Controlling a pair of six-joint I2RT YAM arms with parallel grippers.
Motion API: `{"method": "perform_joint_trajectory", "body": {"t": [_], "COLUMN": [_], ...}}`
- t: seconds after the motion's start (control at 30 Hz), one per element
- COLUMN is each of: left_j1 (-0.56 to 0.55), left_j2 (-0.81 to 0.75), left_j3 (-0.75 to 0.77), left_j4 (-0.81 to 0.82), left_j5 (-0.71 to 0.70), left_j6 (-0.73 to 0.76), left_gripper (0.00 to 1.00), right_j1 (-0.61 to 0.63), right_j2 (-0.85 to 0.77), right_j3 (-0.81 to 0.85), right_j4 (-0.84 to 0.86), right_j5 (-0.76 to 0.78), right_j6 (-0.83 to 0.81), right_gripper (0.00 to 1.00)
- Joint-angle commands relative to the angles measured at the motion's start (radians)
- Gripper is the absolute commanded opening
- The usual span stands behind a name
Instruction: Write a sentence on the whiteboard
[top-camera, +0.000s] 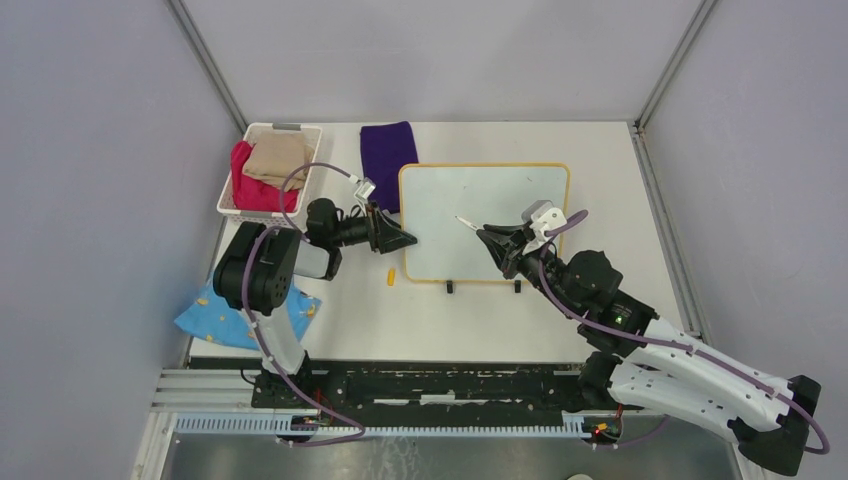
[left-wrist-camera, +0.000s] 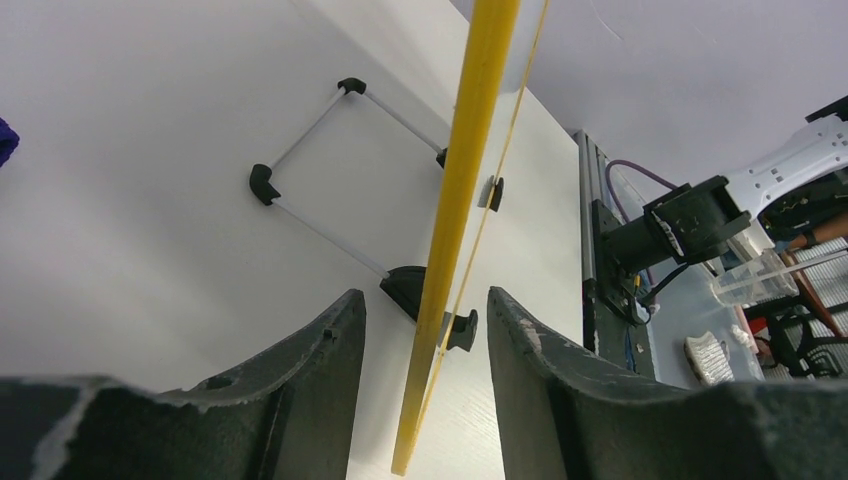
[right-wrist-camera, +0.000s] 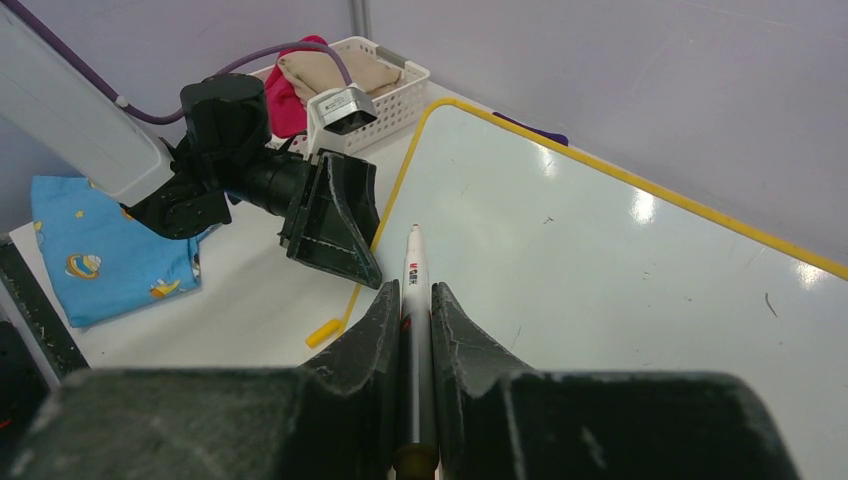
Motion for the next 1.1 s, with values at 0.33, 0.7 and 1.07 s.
{"method": "perform_joint_trajectory", "body": {"t": [0.33,0.7,1.07], "left_j1": [-0.002,-0.003,-0.004], "left_j2": [0.025,0.036,0.043], "left_j3": [0.003,0.001,-0.005], "left_j4": [0.074,0.085,0.100], "left_j5": [0.012,0.011,0.001], "left_j6": [-0.012,-0.016,-0.019], "left_gripper": [0.44,0.33,0.19], "right_j1": [0.001,0.001,0.002], "right_j2": [0.005,0.015,0.042], "right_j3": [0.018,0.016,0.022], "right_j4": [0.049,0.049,0.051], "right_j5": [-0.010,-0.013,-0.009], "right_j6": [0.021,0.027,0.028], "right_gripper": [0.00,0.00,0.00]}}
